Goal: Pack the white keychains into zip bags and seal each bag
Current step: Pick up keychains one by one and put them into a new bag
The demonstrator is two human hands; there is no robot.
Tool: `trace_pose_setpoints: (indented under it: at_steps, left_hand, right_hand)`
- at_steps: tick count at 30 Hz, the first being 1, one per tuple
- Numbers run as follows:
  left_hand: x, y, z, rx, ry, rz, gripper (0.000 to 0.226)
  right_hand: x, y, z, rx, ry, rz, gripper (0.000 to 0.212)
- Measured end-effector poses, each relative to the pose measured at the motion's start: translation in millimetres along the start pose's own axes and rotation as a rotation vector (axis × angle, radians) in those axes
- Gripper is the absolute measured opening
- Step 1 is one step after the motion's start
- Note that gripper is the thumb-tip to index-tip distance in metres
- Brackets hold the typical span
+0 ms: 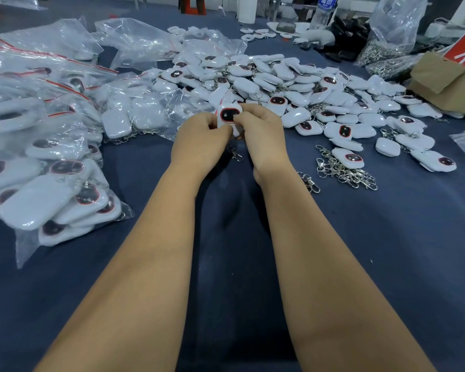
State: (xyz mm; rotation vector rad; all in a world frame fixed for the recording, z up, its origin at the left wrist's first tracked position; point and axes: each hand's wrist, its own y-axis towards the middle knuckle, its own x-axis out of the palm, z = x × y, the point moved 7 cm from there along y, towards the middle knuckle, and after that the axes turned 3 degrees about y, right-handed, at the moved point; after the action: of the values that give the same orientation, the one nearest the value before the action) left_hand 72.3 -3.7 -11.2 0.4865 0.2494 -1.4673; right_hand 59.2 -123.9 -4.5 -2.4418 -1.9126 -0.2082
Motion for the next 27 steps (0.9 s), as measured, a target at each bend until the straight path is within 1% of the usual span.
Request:
trace_pose_setpoints:
  at_steps: [3, 5, 10, 12, 14, 18, 22, 27]
  left_hand:
    - [0.6, 0.4, -0.3, -0.016, -0.008, -0.019, 0.015]
    - [1.7, 0.4, 0.4, -0.006, 0.001, -0.033, 0.014]
    - [2.1, 1.0, -0.9, -0.018, -0.069, -0.028, 0.015]
    - [2.2, 1.3, -0.9, -0.023, -0.08, -0.023, 0.017]
    - [2.7, 1.3, -0.9, -0.02, -0.062, -0.018, 0.018]
    - [1.5, 1.8, -0.5, -0.009, -0.006, -0.001, 0.017]
    - [1.7, 1.9, -1.3, -0.015, -0.004, -0.006, 0.019]
    - [1.2, 1.4, -0.4, -0.026, -0.035, -0.002, 0.023]
  right_hand:
    - [-0.3, -1.3, 0.0, 0.01, -0.004, 0.018, 0.011]
    - [-0.2, -1.0, 0.4, 0.018, -0.01, 0.022, 0.008]
    - [0.2, 0.3, 2.1, 0.026, -0.044, 0.01, 0.014]
    - [0.6, 1.0, 2.9, 0.029, -0.078, 0.002, 0.011]
    - [0.4, 2.4, 4.0, 0.031, -0.104, 0.004, 0.01]
    - [0.2, 3.0, 5.8, 0.029, -0.143, 0.005, 0.014]
    - [0.5, 2.3, 5.7, 0.026, -0.137, 0.006, 0.012]
    - [0.6, 0.9, 2.3, 0.014, -0.111, 0.006, 0.018]
